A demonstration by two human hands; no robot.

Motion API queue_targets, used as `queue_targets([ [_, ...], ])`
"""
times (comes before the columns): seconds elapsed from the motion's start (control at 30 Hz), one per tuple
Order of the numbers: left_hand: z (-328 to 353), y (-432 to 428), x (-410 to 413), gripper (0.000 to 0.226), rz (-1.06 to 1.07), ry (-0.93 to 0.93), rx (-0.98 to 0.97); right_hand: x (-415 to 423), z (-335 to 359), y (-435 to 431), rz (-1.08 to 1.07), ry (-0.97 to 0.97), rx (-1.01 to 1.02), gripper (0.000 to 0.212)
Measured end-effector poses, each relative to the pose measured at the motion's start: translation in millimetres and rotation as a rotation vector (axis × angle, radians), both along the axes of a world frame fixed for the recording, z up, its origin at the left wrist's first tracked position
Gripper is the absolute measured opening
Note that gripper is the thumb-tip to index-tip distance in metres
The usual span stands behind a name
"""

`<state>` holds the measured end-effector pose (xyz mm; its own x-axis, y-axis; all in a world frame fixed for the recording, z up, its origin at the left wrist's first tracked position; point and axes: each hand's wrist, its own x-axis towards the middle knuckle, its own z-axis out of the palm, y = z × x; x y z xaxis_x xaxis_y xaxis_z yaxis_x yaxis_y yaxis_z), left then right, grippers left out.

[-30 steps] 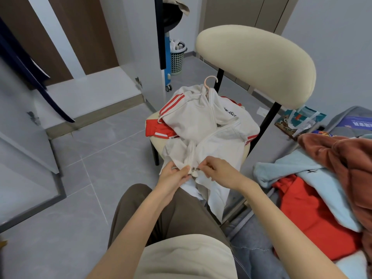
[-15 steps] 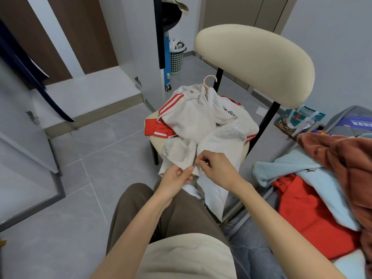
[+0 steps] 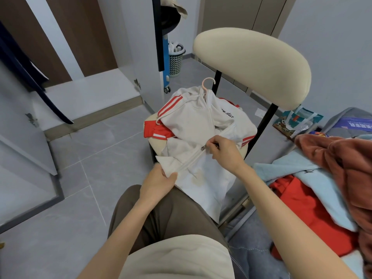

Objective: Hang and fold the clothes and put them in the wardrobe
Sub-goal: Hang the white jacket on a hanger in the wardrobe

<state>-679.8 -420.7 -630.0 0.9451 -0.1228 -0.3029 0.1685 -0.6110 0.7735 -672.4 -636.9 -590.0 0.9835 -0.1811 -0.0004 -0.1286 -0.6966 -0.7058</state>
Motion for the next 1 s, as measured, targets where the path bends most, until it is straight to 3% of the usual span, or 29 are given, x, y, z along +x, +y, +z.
queue_targets([
  [0.1,4,-8,3,0.053,0.093,-0.420,0.114,-4,7,-3,0.084,0.098,0.059,0.016],
  [0.2,10,-41,7,0.055,-0.211,-0.607,0.307,-6,14,2,0.157,0.154,0.119,0.021],
  [0.3,11,-63,13,0.038,-0.334,-0.605,0.494,-9,19,1,0.161,0.139,0.084,0.019],
  [0.43,15,-67,8,0.030,-0.404,-0.590,0.484,-12,16,-5,0.114,0.013,-0.244,0.015],
  [0.5,17,-61,3,0.027,-0.421,-0.599,0.443,-6,16,-10,0.030,-0.055,-0.302,0.015],
  [0.63,12,-32,-2,0.034,-0.507,-0.457,0.354,14,22,-32,-0.165,-0.104,-0.255,0.018],
  [0.77,8,-13,0,0.038,-0.559,-0.263,0.521,19,23,-34,-0.027,-0.044,-0.147,0.015],
  [1.0,38,-77,24,0.052,-0.343,-0.510,0.416,19,42,-28,0.128,-0.042,0.003,0.016],
])
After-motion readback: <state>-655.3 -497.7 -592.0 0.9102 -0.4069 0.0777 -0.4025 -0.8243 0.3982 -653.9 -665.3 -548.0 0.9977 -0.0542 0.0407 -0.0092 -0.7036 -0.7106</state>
